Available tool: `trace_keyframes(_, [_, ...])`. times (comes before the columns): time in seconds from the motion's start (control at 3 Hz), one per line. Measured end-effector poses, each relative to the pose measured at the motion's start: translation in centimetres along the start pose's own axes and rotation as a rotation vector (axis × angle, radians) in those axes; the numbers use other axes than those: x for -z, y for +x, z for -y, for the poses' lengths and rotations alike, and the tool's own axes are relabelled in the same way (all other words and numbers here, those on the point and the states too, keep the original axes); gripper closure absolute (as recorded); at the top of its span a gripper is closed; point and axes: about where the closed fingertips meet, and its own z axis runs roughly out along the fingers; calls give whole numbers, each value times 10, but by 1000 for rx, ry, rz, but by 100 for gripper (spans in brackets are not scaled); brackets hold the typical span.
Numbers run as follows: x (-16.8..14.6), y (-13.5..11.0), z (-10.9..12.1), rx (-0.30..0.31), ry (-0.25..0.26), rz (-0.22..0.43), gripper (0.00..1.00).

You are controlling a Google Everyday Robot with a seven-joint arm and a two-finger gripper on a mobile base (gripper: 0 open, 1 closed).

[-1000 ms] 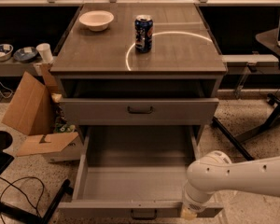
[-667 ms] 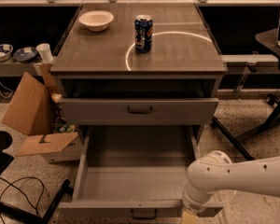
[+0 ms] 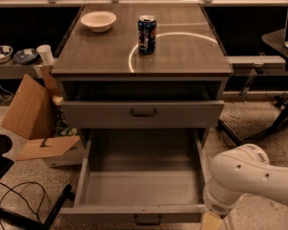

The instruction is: Open middle drawer

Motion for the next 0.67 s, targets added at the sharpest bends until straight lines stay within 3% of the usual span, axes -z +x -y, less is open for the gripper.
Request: trace_keyframes(0.67, [124,8,-1,-58,68,-32,0])
